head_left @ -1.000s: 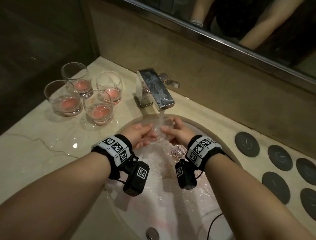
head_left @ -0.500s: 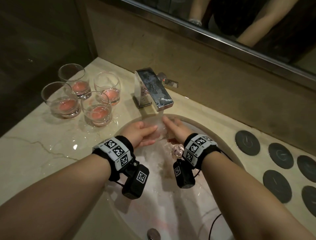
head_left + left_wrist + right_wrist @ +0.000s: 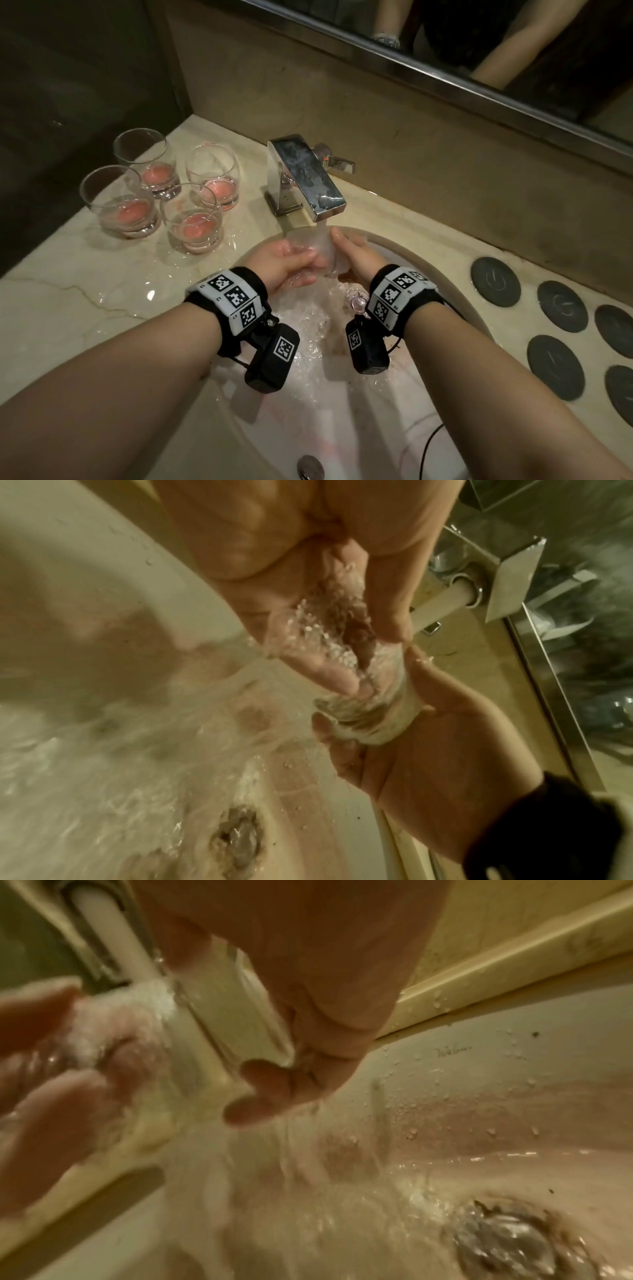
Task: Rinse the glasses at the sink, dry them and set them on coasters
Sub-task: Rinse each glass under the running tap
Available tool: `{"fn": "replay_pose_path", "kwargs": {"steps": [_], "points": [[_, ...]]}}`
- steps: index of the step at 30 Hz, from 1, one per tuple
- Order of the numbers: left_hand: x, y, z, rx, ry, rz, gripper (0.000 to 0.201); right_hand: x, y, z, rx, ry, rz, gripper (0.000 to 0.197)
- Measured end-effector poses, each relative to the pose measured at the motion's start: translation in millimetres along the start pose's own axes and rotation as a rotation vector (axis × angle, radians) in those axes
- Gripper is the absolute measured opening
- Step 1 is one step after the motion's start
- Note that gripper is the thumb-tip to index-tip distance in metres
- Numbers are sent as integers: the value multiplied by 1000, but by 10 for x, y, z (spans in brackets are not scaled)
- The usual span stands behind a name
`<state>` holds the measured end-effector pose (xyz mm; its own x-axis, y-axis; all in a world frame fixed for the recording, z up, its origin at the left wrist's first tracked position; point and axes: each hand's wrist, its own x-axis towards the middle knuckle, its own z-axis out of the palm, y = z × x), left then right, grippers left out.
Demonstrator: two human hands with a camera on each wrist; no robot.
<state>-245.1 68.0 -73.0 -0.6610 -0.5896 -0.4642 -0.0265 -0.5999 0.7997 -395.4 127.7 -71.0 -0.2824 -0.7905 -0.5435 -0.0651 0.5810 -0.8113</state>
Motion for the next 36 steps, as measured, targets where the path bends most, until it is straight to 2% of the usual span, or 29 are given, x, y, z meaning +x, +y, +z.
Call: {"fn": "replay_pose_path", "kwargs": {"steps": [1,3,8,10,13,15,19,21,23,26,29,32,36], "points": [[2,9,6,12,5,3,13,-6,25,-19,35,-24,-14,44],[17,18,5,-6,16,4,14,-28,53,-74,25,-62,-47,48],[28,-14,-4,-23,-28,-24,24,13,29,-77,-110,61,-51,63],[32,-9,12,-26,-17,-16,24,13,19,-62,-122,59,-51,60],[40,22,15,-56,22,-7,18,-4,44,-78,54,-9,-71,47],[39,41,-7,-85,-13,-33,17,-6,58,-91,48,-27,-85,49],[52,23,-60,10,-59,-101,36,-2,28,-67,-35,35,-36,51],[62,3,-55,29,-45,-90,31,-6,49,-66,-40,6,-15,55],[67,7,-51,5,-32,-80,25,8,108,-108,74,-49,-25,48],[72,7,-75,-85,-32,-72,20,19,143,-197,91,-93,-56,61],[51,9,-79,-71,-40,-77,14,-25,66,-185,-39,-40,-37,55],[22,27,-40,-11,-83,-84,14,-62,18,-156,-198,67,-17,62],[12,74,-13,-31,-34,-63,14,-41,55,-149,71,-60,-41,55]]}}
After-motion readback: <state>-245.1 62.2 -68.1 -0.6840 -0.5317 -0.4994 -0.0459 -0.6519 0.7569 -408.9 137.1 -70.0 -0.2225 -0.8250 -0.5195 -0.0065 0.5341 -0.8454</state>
